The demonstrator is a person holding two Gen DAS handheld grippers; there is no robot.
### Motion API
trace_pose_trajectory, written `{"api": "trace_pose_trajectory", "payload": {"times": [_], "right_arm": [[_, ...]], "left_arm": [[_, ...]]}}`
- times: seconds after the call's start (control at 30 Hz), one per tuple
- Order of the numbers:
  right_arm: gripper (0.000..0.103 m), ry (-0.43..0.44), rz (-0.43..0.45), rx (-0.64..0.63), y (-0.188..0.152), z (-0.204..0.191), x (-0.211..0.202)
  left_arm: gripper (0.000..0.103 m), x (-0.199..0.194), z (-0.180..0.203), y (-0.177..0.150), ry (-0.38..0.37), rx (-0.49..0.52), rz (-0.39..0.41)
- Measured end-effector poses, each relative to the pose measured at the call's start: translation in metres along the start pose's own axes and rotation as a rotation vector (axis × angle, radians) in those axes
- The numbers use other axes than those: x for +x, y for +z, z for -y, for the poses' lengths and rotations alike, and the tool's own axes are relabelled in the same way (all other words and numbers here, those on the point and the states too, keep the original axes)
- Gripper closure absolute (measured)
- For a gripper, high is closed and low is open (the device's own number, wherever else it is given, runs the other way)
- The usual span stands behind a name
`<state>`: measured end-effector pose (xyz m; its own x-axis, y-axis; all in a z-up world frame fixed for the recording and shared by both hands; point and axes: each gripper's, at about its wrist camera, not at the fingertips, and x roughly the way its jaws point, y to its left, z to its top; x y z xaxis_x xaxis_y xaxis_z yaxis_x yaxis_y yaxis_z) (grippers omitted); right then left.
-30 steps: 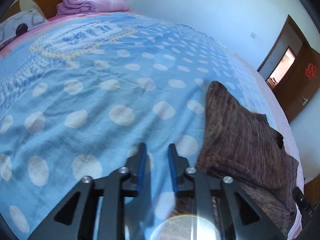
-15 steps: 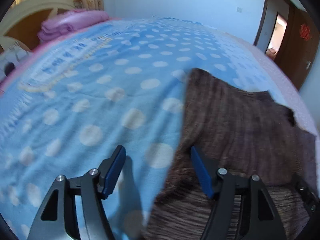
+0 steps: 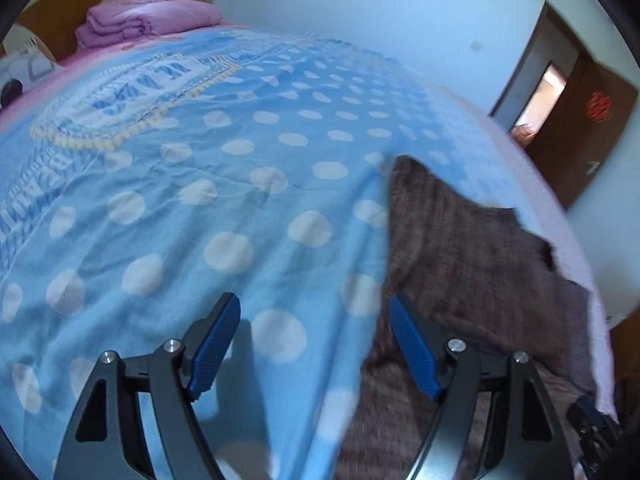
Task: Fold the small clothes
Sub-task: 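Move the left tool to the sweater hem and grasp it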
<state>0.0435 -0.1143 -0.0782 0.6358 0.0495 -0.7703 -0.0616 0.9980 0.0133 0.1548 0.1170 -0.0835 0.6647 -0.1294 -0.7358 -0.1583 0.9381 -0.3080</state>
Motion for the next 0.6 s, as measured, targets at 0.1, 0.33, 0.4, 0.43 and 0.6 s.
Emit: {"api": "trace_pose_trajectory", "payload": {"times": [0.1,0.33,0.4,0.43,0.6], "right_arm": [[0.052,-0.013,0.043,0.019,-0.02,0.008,-0.039],[0.033,0.055,0.135,0.038,-0.069,0.011,-0.117],[0.033,0.067,0.132,0.042,-0.081,0.006,-0.126],[0.033,0.07,0.131,0.047,-0.086,0.004,-0.128],[0.033,0.091,0.107,0.033,-0.113,-0.007,-0.138]], "left_arm": [[0.023,-0.037,-0.016,-0.012,-0.183,0.049,-0.003],[0.014,-0.113,-0.045,-0.064,-0.245,0.288,-0.033],[0.008,-0.125,-0.053,-0.081,-0.264,0.317,-0.067],[0.008,-0.129,-0.056,-0.091,-0.281,0.332,-0.09],[0.008,-0.145,-0.058,-0.151,-0.284,0.418,-0.201]]}}
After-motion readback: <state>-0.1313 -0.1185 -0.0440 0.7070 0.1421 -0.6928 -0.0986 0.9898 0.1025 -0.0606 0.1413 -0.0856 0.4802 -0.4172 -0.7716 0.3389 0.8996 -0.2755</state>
